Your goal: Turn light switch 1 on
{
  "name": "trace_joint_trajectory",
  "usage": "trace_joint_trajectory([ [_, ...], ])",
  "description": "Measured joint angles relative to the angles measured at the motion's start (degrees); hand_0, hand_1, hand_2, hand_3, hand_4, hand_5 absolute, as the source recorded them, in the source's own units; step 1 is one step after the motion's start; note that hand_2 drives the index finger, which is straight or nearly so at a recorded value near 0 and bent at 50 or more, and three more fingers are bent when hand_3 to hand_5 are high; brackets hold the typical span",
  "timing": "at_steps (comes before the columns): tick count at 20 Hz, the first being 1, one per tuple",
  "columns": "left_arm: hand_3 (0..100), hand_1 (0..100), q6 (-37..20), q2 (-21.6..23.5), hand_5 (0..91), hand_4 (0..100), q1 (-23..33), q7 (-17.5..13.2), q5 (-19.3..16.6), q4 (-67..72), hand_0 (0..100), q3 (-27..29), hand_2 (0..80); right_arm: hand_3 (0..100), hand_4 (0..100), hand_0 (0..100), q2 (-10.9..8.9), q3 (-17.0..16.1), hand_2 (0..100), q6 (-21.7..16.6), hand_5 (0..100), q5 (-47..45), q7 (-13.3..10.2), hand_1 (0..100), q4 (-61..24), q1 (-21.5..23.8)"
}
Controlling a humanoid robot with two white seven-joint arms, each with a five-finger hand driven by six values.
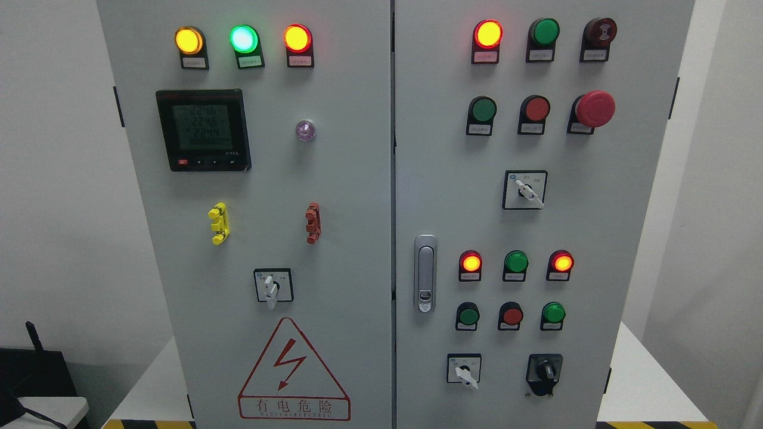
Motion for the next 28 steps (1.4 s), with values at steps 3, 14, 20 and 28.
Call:
trace_joint_trajectory([
  [3, 0, 0, 0.0, 0.0, 0.0, 1, 0.0, 0.0, 0.0, 0.0, 39, 0.0, 0.0, 0, 0, 12, 0.00, 0.0, 0, 0.0, 0, 0.0, 0.0, 39, 0.0, 0.0],
  [14, 0, 0, -0.1, 0.0, 0.0, 1, 0.0, 0.0, -0.1, 0.0, 39, 0.0, 0.0, 0, 0, 12, 0.00, 0.0, 0, 0.0, 0, 0.0, 0.0, 39, 0.0, 0.0],
  [20, 0, 0, -0.4, 0.0, 0.0, 1, 0.0, 0.0, -0.1, 0.0, 39, 0.0, 0.0, 0, 0, 12, 0.00, 0.0, 0, 0.0, 0, 0.0, 0.0, 39, 0.0, 0.0],
  [28, 0, 0, 0.0, 0.0, 0.0, 0, 0.6, -0.2, -0.1, -0.9, 39, 0.1, 0.0, 0, 0, 12, 0.00, 0.0, 0, 0.0, 0, 0.0, 0.0, 39, 0.0, 0.0],
])
